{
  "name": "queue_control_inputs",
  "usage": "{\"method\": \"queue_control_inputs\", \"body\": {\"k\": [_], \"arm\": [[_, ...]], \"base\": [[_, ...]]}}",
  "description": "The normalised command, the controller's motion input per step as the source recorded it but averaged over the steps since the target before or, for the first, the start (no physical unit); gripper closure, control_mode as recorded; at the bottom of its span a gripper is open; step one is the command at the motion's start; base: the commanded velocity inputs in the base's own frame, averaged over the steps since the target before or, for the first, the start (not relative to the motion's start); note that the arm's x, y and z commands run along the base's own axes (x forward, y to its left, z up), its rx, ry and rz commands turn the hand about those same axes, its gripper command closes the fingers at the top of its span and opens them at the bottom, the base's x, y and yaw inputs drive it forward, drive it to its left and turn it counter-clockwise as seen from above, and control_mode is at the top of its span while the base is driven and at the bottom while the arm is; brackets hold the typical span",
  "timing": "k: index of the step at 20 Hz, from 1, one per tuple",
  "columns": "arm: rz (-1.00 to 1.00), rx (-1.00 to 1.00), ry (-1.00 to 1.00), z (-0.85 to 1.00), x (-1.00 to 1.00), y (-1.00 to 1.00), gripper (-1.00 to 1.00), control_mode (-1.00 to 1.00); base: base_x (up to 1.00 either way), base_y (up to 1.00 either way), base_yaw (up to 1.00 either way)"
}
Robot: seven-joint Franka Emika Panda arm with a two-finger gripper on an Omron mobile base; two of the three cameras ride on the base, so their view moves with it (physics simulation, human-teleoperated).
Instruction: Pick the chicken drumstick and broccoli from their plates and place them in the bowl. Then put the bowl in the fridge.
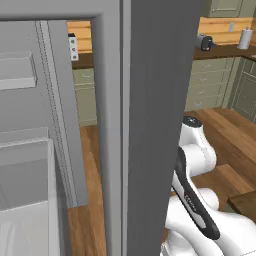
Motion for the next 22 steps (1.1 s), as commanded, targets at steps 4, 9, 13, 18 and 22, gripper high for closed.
{"method": "queue_control_inputs", "body": {"k": [4, 9, 13, 18, 22], "arm": [[0.00, 0.00, 0.00, 0.00, 0.00, 0.00, 1.00, 1.00], [0.00, 0.00, 0.00, 0.00, 0.00, 0.00, 1.00, 1.00], [0.00, 0.00, 0.00, 0.00, 0.00, 0.00, 1.00, 1.00], [0.00, 0.00, 0.00, 0.00, 0.00, 0.00, 1.00, 1.00], [0.00, 0.00, 0.00, 0.00, 0.00, 0.00, 1.00, 1.00]], "base": [[0.10, 0.00, 0.29], [0.05, 0.01, 0.49], [0.31, 0.01, 0.55], [0.55, 0.02, 0.63], [0.59, 0.00, 0.64]]}}
